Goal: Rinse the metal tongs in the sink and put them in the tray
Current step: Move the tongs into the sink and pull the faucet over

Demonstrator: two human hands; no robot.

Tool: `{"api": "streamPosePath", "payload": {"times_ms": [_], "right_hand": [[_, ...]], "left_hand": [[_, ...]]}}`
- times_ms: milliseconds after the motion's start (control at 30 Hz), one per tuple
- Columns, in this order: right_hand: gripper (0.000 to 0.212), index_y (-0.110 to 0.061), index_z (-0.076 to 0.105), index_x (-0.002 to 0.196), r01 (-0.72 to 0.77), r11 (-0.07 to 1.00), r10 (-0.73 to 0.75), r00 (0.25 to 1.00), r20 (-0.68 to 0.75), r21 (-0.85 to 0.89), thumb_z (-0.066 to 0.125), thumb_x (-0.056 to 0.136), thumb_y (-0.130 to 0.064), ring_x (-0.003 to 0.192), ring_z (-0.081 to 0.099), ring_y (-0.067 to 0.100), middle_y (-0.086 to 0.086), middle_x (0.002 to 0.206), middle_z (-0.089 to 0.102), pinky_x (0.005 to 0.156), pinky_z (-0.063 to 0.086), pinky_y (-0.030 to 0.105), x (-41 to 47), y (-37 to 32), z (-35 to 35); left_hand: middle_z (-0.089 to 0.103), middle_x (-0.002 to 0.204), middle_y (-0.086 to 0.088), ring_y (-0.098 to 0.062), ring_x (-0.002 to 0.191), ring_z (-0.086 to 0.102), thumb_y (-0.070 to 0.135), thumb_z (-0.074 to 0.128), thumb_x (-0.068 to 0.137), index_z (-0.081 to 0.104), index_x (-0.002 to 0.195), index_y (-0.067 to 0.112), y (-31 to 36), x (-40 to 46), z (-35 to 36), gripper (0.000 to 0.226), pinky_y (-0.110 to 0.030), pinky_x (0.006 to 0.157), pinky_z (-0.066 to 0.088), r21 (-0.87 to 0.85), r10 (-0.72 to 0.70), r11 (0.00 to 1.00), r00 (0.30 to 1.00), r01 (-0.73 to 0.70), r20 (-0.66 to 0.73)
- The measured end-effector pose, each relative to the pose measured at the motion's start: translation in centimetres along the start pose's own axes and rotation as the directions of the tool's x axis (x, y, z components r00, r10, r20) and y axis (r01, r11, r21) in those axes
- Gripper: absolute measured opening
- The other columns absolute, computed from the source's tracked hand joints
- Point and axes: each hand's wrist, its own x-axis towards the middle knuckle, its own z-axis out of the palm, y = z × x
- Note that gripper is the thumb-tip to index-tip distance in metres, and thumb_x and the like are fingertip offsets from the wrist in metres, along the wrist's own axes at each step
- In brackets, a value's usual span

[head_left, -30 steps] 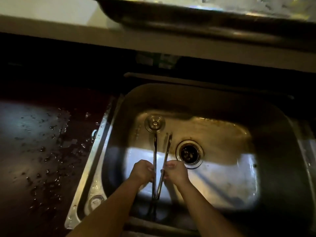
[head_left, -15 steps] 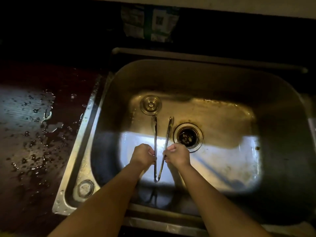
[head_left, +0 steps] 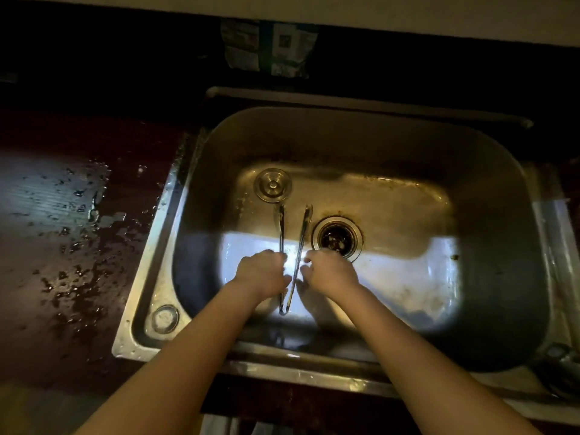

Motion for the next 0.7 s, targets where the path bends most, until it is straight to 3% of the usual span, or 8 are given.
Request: {"api": "streamPosePath", "payload": {"times_ms": [100,167,233,367,467,533,633,700], "right_hand": [[0.035,-0.017,0.058,0.119,0.026,0.993,-0.044,0.987,-0.157,-0.117,0.050,0.088,-0.031,0.115,0.051,0.029,0.010,0.123,0.059,0.095,0.039,0.041,-2.9,0.3,-2.3],[0.036,-0.018,0.057,0.120,0.001,0.990,-0.037,0.967,-0.252,-0.138,0.049,0.088,-0.032,0.120,0.046,0.027,0.008,0.128,0.056,0.100,0.034,0.041,-5.7,1.1,-3.7],[0.039,-0.020,0.054,0.125,-0.045,0.989,0.001,0.955,-0.298,-0.142,0.047,0.089,-0.033,0.126,0.042,0.025,0.005,0.136,0.051,0.106,0.028,0.041,-8.7,2.3,-4.8],[0.047,-0.022,0.044,0.135,-0.157,0.982,0.097,0.896,-0.433,-0.105,0.048,0.090,-0.034,0.139,0.028,0.022,0.007,0.148,0.038,0.115,0.016,0.045,-15.5,5.9,-5.9],[0.058,-0.012,0.051,0.131,-0.287,0.957,0.193,0.746,-0.638,-0.047,0.068,0.077,-0.025,0.138,0.031,0.037,0.022,0.145,0.041,0.110,0.025,0.057,-20.3,8.5,-6.4],[0.064,-0.009,0.048,0.134,-0.359,0.933,0.277,0.669,-0.690,0.026,0.070,0.075,-0.023,0.139,0.025,0.045,0.030,0.147,0.033,0.109,0.024,0.059,-22.3,9.9,-6.4],[0.072,-0.013,0.019,0.148,-0.426,0.899,0.401,0.703,-0.587,0.103,0.054,0.088,-0.032,0.144,0.000,0.041,0.030,0.155,0.003,0.117,0.009,0.050,-23.3,11.1,-5.8],[0.075,-0.013,0.008,0.149,-0.419,0.897,0.422,0.711,-0.563,0.142,0.049,0.091,-0.035,0.145,-0.004,0.039,0.028,0.155,-0.007,0.118,0.006,0.045,-23.2,11.2,-5.4]], "left_hand": [[0.060,0.123,-0.008,-0.026,0.109,0.057,0.033,0.046,0.090,0.049,0.125,0.016,2.3,-3.5,-1.3,0.040,-0.039,0.095,0.044,0.094,0.115,0.991,0.946,-0.090,-0.304],[0.060,0.125,-0.005,-0.023,0.112,0.055,0.032,0.045,0.090,0.050,0.125,0.017,4.4,-6.1,-1.2,0.038,-0.039,0.100,0.041,0.018,0.158,0.985,0.863,-0.170,-0.479],[0.059,0.128,-0.005,-0.021,0.117,0.053,0.031,0.046,0.090,0.052,0.125,0.017,6.4,-8.2,-0.2,0.038,-0.042,0.105,0.038,-0.068,0.160,0.969,0.815,-0.237,-0.557],[0.055,0.134,-0.004,-0.021,0.127,0.046,0.035,0.047,0.089,0.048,0.130,0.020,9.8,-10.2,3.2,0.043,-0.049,0.112,0.023,-0.033,0.222,0.961,0.834,-0.276,-0.505],[0.052,0.137,-0.007,-0.024,0.130,0.045,0.034,0.056,0.085,0.044,0.133,0.020,10.9,-10.3,4.7,0.052,-0.058,0.110,0.020,0.033,0.276,0.954,0.832,-0.297,-0.481],[0.039,0.147,-0.006,-0.022,0.138,0.031,0.036,0.052,0.087,0.033,0.139,0.024,10.8,-9.9,5.0,0.057,-0.057,0.112,0.011,-0.010,0.238,0.962,0.855,-0.273,-0.462],[0.027,0.153,-0.004,-0.021,0.143,0.019,0.039,0.044,0.089,0.023,0.142,0.026,10.3,-9.5,5.1,0.059,-0.057,0.113,0.003,-0.049,0.191,0.970,0.873,-0.237,-0.449],[0.027,0.153,-0.005,-0.022,0.143,0.019,0.038,0.044,0.089,0.024,0.143,0.025,10.4,-9.7,5.0,0.058,-0.059,0.113,0.004,-0.043,0.192,0.971,0.870,-0.237,-0.453]]}}
